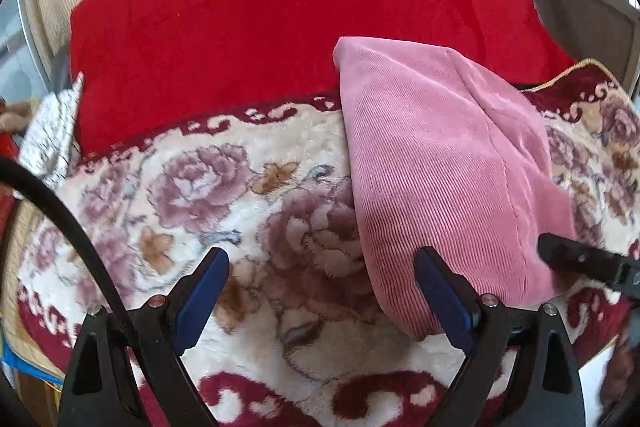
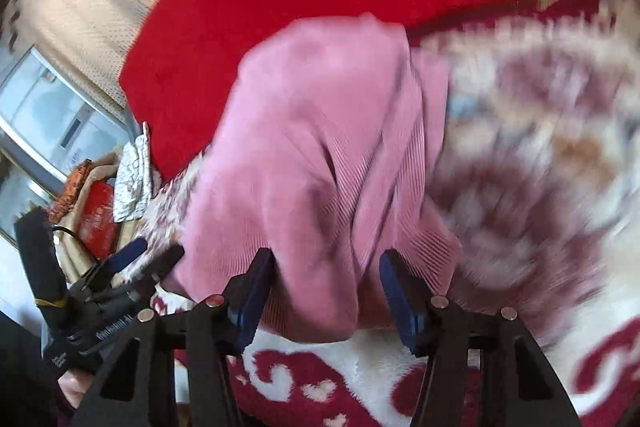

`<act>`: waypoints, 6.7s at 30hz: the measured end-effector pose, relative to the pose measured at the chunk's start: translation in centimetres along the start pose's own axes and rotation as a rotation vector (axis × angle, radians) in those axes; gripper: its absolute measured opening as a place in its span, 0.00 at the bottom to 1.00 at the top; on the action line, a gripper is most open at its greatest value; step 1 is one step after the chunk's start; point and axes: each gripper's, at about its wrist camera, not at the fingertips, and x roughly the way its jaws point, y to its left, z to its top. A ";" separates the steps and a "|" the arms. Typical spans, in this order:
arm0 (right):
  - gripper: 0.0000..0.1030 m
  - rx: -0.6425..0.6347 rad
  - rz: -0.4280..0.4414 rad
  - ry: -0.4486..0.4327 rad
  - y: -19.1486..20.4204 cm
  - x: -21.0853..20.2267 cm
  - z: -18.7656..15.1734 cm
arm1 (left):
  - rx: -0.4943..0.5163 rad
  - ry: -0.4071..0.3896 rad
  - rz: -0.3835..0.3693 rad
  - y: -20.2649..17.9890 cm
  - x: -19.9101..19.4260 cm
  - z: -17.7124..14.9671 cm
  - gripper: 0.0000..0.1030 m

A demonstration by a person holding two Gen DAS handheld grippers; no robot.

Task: Fold large clothes

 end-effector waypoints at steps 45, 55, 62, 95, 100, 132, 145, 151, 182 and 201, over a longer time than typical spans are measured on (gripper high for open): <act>0.47 0.082 -0.041 -0.001 1.7 6.0 6.9 | 0.169 0.128 0.234 -3.4 3.4 2.9 0.96; 0.47 0.136 -0.131 0.096 2.5 6.7 8.2 | 0.203 0.164 0.143 -2.6 3.7 3.4 0.96; 0.49 0.077 -0.139 0.160 3.1 7.3 9.1 | 0.248 0.133 -0.006 -1.2 4.2 3.7 0.98; 0.53 0.184 0.295 -0.022 0.2 4.7 10.8 | -0.159 0.126 -0.328 0.5 8.2 4.6 1.00; 0.39 0.302 0.287 0.027 -1.0 7.5 10.7 | -0.156 0.058 -0.331 1.8 6.9 2.9 1.00; 0.59 0.064 0.090 -0.063 3.1 1.4 8.8 | 0.026 -0.059 -0.172 -1.2 3.6 3.1 1.00; 0.59 0.035 0.073 -0.024 2.7 2.8 7.7 | 0.019 -0.064 -0.163 -1.2 3.6 3.1 1.00; 0.57 -0.057 0.056 -0.126 4.1 0.3 7.8 | 0.032 -0.076 -0.150 -1.3 3.4 3.1 1.00; 0.53 -0.405 -0.537 -0.273 9.4 -1.3 6.3 | 0.010 -0.262 -0.100 -1.1 0.8 3.4 1.00; 0.54 -0.490 -0.545 -0.326 12.8 -1.0 5.6 | -0.039 -0.276 -0.079 0.7 0.7 3.4 1.00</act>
